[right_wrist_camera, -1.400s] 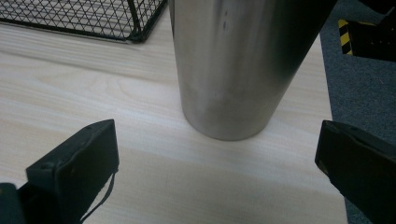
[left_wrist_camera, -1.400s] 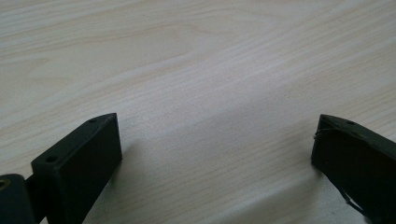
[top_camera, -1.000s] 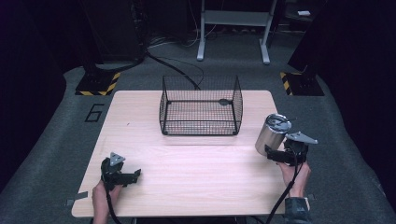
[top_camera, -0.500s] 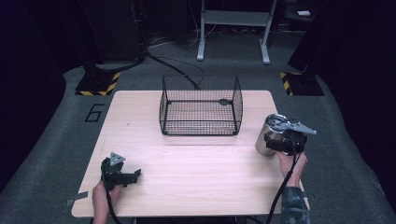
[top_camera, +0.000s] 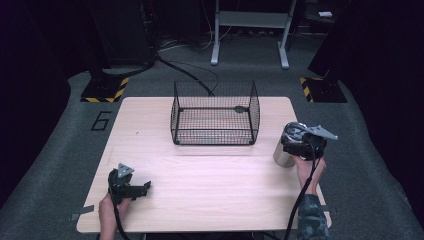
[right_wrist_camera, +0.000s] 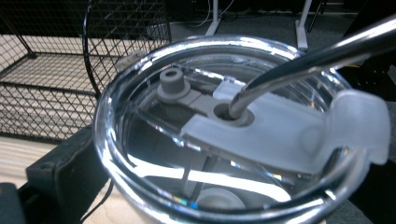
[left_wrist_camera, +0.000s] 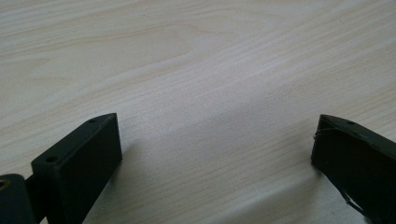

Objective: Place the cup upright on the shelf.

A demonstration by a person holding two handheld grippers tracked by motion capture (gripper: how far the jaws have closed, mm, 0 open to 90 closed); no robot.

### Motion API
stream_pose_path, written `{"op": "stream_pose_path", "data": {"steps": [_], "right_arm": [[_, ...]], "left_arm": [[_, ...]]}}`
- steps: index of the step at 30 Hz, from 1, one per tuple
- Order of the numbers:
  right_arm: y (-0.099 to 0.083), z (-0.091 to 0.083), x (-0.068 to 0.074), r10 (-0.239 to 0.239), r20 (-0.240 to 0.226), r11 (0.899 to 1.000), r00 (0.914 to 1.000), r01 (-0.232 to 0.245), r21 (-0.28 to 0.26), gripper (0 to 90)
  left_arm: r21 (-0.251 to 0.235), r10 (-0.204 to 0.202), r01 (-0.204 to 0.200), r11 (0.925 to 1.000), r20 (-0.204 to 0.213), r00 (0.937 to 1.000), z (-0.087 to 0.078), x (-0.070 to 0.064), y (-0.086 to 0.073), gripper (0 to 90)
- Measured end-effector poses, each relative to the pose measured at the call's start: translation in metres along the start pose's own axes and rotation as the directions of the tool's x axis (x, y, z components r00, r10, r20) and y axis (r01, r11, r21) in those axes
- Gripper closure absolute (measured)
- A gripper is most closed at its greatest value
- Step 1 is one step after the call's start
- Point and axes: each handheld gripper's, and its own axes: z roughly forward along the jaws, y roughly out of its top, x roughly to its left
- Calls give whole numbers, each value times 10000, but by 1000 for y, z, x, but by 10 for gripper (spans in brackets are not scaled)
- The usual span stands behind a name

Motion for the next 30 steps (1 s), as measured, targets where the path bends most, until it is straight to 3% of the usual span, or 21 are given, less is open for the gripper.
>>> {"op": "stream_pose_path", "data": {"steps": [11,30], "right_arm": [[0,10,0,67,89,9999,9999,-66,-76,0],[-2,12,0,-58,227,9994,9997,66,-339,28]], "left_arm": [[-6,-4,4,10000,-4,10000,0,0,0,15],[-1,-1,1,10000,-1,10000,0,0,0,15]]}}
